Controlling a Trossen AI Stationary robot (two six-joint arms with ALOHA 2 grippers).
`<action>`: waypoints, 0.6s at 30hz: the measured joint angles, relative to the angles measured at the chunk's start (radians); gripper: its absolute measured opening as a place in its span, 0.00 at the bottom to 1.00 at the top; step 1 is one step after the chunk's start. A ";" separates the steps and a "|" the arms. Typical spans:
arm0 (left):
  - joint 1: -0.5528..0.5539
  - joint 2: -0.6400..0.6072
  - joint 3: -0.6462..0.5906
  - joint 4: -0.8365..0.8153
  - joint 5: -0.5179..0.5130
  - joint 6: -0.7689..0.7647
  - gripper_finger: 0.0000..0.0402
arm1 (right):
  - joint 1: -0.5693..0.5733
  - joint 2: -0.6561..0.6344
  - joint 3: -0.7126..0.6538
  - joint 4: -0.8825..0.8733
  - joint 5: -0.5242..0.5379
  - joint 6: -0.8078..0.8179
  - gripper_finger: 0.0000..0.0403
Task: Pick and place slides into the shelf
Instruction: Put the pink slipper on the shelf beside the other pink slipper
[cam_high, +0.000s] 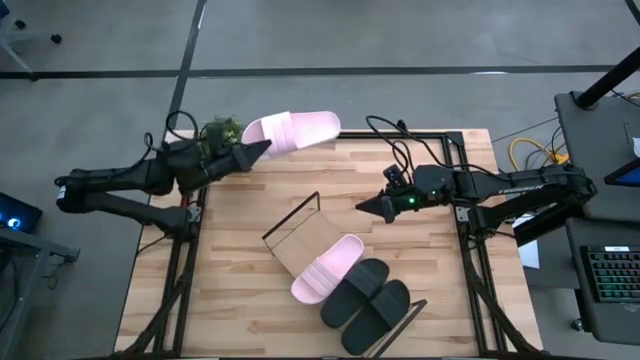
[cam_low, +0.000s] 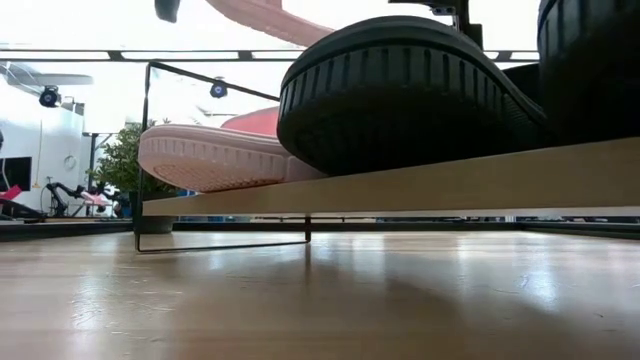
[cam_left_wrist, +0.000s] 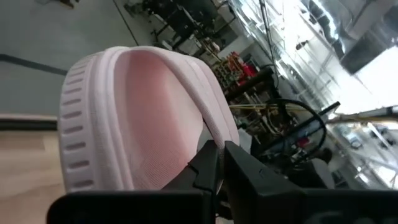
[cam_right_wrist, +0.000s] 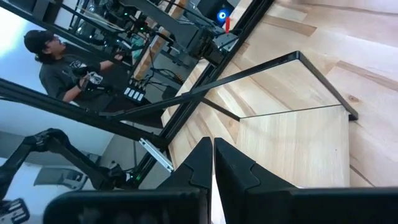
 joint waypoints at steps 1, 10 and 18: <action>-0.021 0.003 0.000 0.001 -0.028 -0.012 0.00 | -0.004 0.000 0.000 -0.004 0.000 0.000 0.02; -0.237 0.074 0.003 0.013 -0.265 -0.085 0.00 | -0.053 -0.016 0.000 -0.053 -0.009 -0.024 0.02; -0.433 0.121 0.002 0.016 -0.522 -0.161 0.00 | -0.112 -0.088 0.000 -0.143 -0.023 -0.053 0.02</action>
